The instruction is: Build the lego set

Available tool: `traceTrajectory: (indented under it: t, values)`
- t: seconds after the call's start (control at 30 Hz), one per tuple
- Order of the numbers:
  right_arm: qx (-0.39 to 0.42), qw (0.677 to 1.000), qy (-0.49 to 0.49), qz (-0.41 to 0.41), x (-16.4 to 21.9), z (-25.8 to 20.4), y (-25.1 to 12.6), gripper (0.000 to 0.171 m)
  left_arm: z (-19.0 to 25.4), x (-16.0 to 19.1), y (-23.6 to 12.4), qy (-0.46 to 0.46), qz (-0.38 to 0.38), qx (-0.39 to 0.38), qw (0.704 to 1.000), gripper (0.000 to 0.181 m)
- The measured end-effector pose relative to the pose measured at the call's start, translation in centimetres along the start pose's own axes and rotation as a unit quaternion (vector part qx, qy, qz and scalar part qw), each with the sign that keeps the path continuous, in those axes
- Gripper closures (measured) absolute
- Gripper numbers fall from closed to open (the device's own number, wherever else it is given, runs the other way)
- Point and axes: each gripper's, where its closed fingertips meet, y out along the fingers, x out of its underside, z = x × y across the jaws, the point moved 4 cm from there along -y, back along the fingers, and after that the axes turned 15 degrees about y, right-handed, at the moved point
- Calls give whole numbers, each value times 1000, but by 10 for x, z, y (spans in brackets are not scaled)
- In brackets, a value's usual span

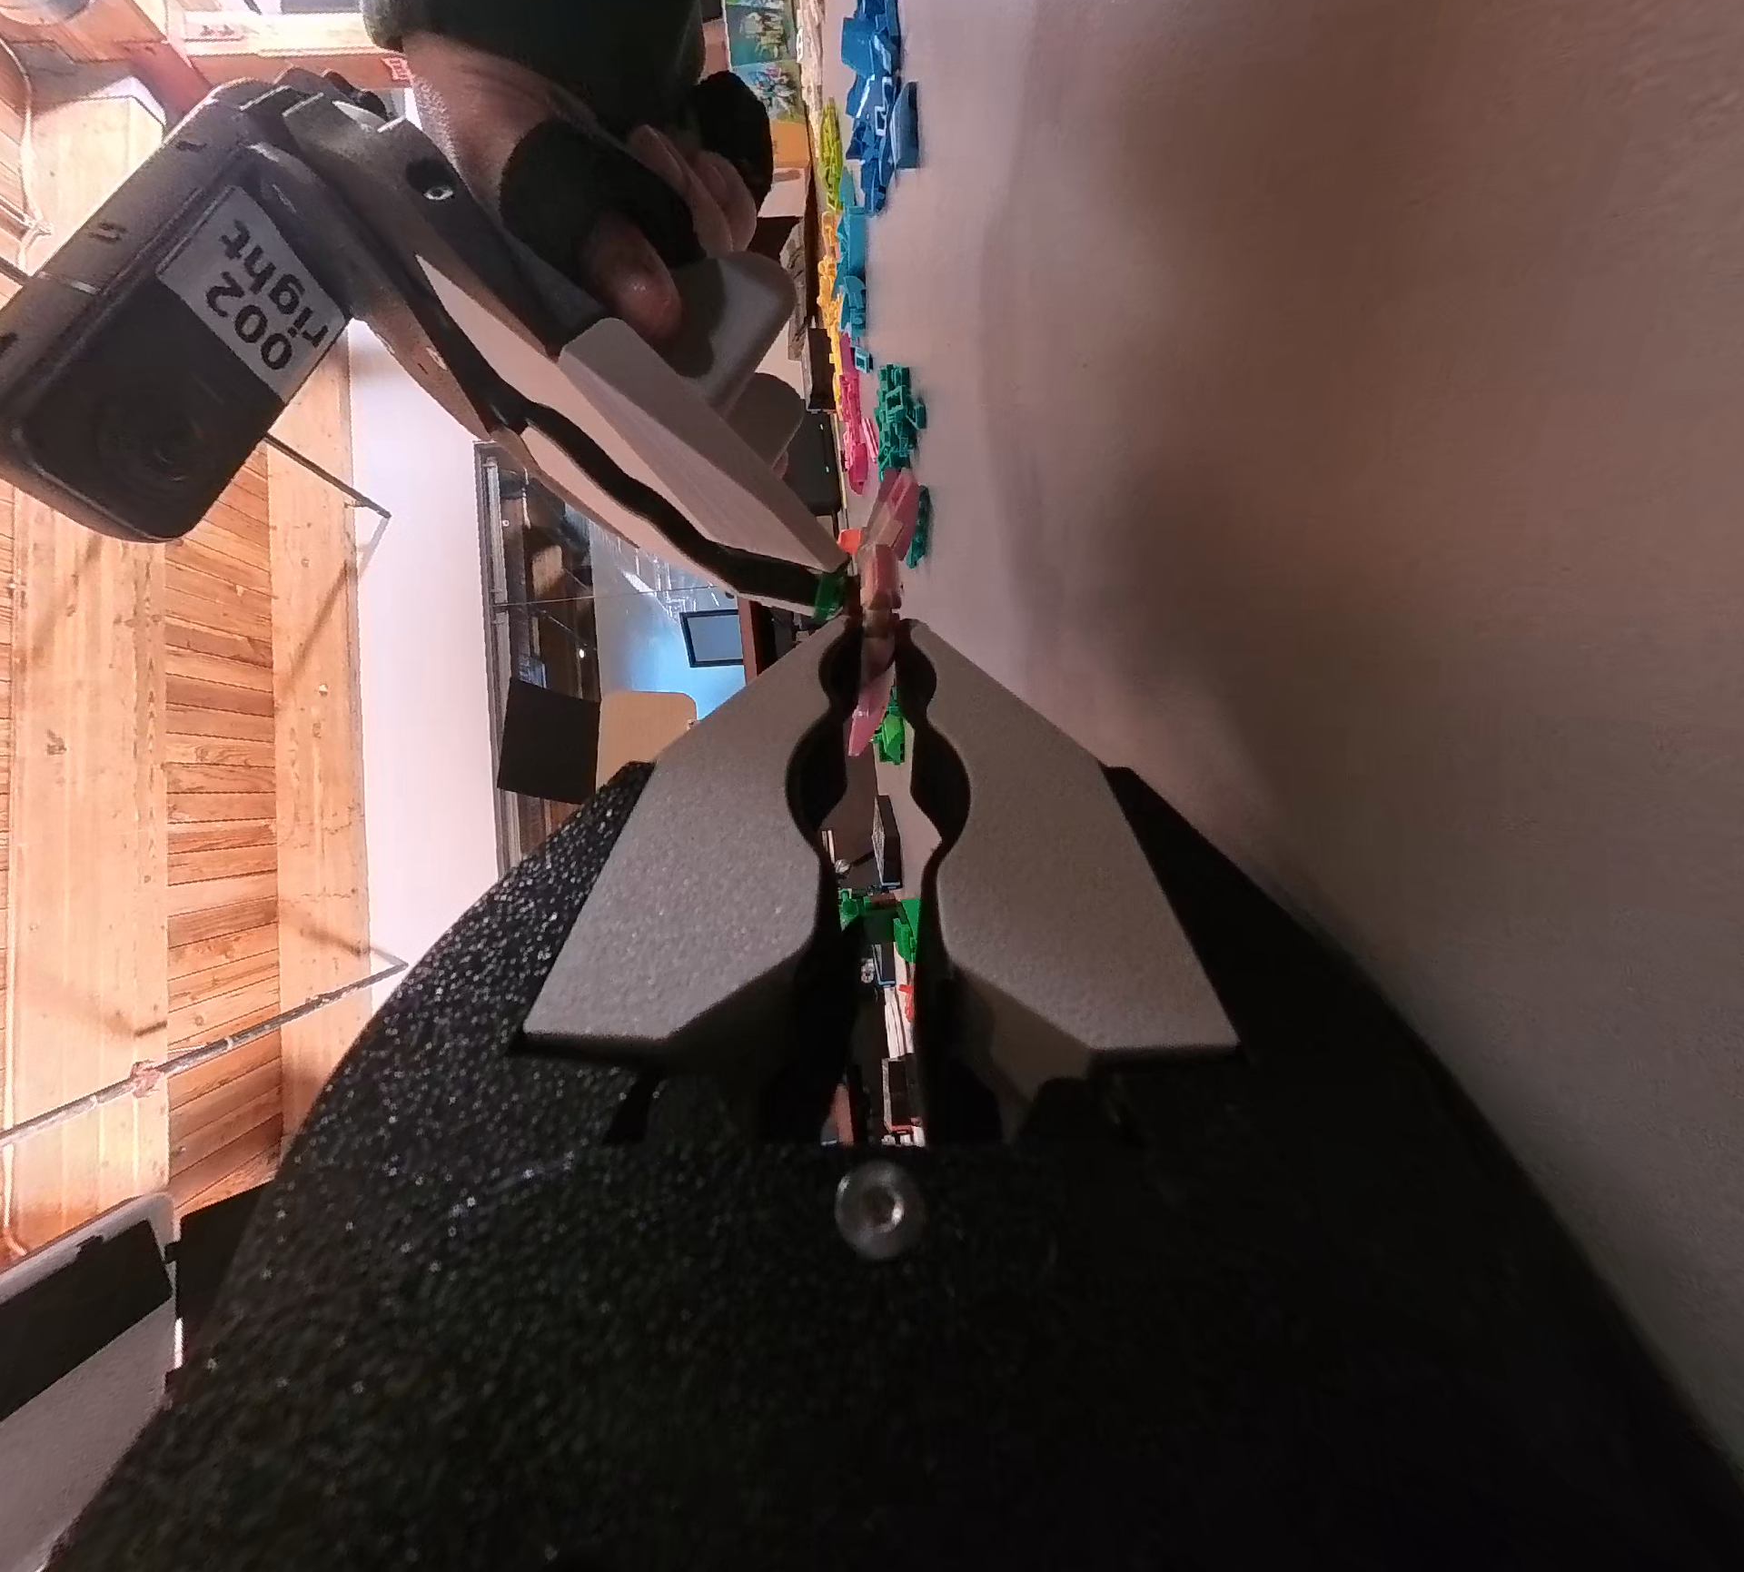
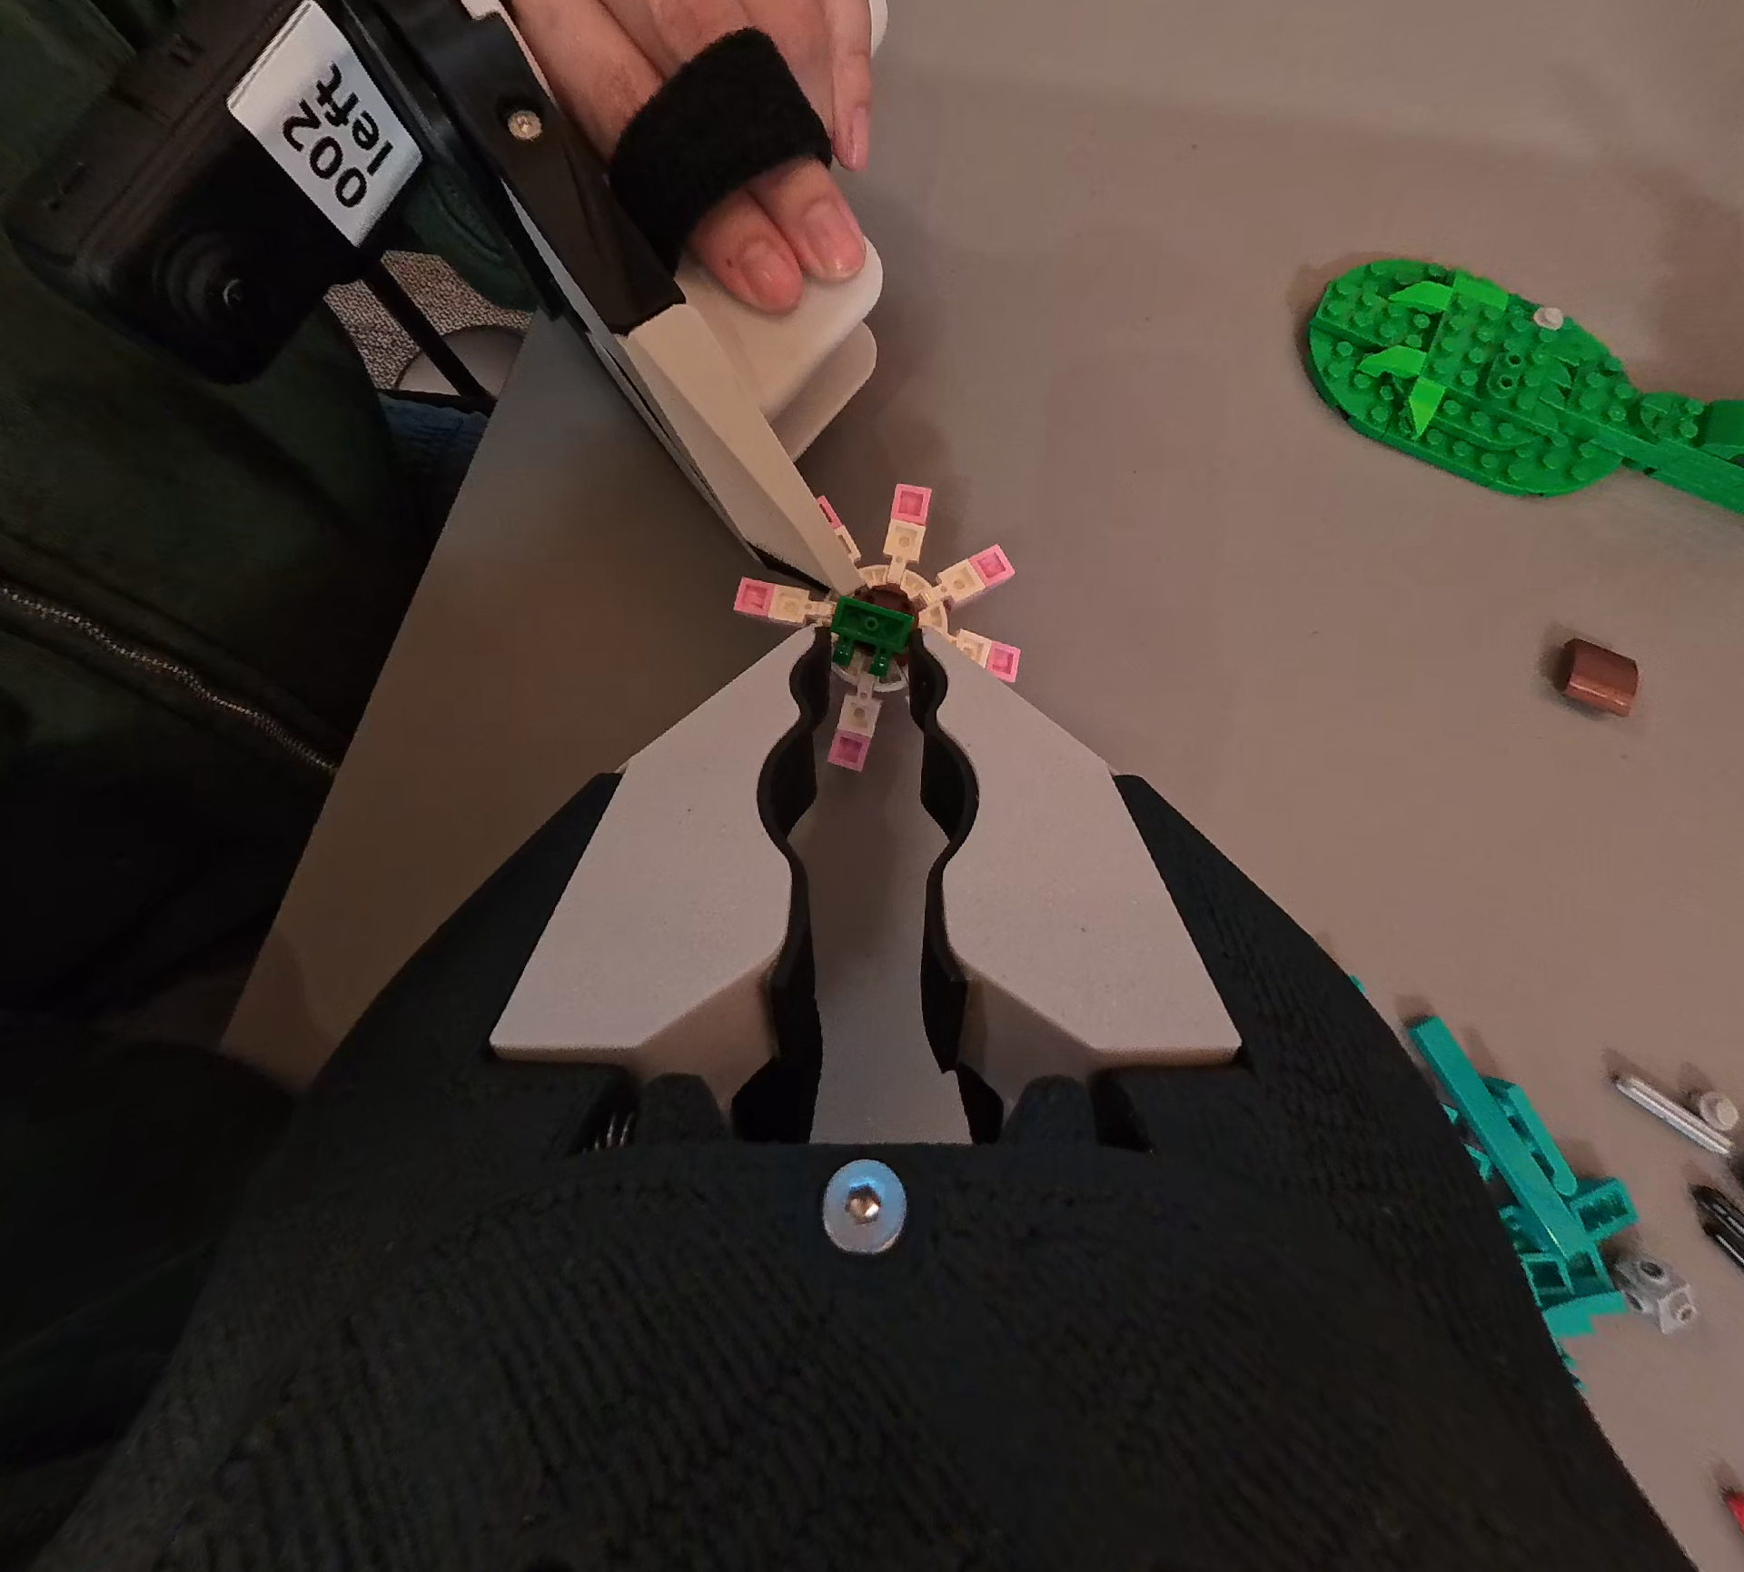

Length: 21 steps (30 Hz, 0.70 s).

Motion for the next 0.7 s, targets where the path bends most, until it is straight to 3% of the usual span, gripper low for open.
traceTrajectory:
  t: [0.03,0.7]
  values:
    - [-1,1000,-1,0,0,-1,0,157,0,-1,0,0,1,0,1000,178]
    - [-5,1000,-4,-3,1,-2,-1,157,0,-4,0,2,8,-1,1000,178]
